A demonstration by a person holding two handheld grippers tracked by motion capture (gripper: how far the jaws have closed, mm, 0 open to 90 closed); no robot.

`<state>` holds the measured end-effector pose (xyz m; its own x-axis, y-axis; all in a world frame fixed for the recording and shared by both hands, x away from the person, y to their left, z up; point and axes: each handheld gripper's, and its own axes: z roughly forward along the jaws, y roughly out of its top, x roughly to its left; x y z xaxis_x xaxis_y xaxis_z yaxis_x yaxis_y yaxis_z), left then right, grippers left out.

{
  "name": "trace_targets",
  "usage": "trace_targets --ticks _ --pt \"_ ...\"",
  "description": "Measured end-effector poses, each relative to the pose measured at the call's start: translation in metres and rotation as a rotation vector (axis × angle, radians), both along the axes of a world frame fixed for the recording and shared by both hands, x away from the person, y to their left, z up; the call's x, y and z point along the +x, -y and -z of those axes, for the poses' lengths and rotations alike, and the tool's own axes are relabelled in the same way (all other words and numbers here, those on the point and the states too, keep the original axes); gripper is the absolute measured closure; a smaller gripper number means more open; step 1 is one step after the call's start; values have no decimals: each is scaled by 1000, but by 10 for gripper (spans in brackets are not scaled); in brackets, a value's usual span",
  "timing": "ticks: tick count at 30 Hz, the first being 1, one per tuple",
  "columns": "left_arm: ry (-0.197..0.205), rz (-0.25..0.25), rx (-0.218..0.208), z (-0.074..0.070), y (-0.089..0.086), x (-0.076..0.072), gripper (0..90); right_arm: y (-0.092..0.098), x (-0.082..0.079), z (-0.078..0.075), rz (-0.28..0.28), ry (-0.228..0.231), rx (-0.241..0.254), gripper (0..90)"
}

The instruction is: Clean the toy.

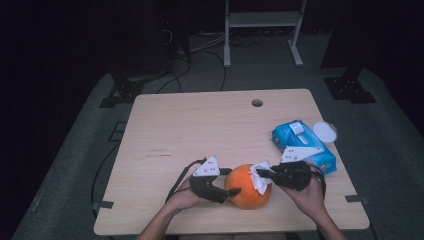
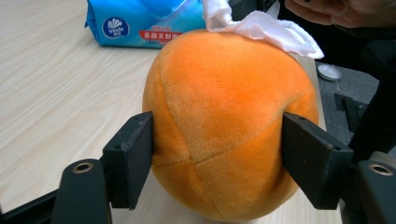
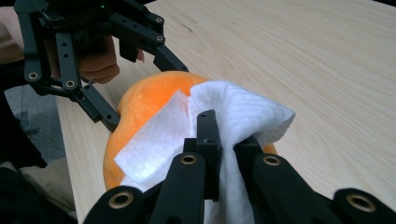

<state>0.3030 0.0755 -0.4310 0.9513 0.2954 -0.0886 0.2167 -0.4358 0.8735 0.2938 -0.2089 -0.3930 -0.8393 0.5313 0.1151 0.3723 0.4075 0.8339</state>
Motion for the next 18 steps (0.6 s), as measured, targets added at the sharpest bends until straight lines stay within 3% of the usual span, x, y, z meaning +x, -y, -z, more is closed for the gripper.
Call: trace_targets --ticks 5,7,9,13,18 --pt "-31 28 -34 -9 2 -1 160 -13 -3 1 -18 8 7 849" --pt "-30 31 -14 -9 6 -3 135 -21 -7 -1 -39 25 1 849" --pt "-12 27 12 -6 7 -4 170 -28 -11 -3 -66 44 -23 849" --pt "-16 19 -3 -4 3 -3 243 -25 -10 -4 -68 48 -44 850" --pt "-78 -7 -24 0 0 4 172 -15 -6 0 -58 21 -48 850"
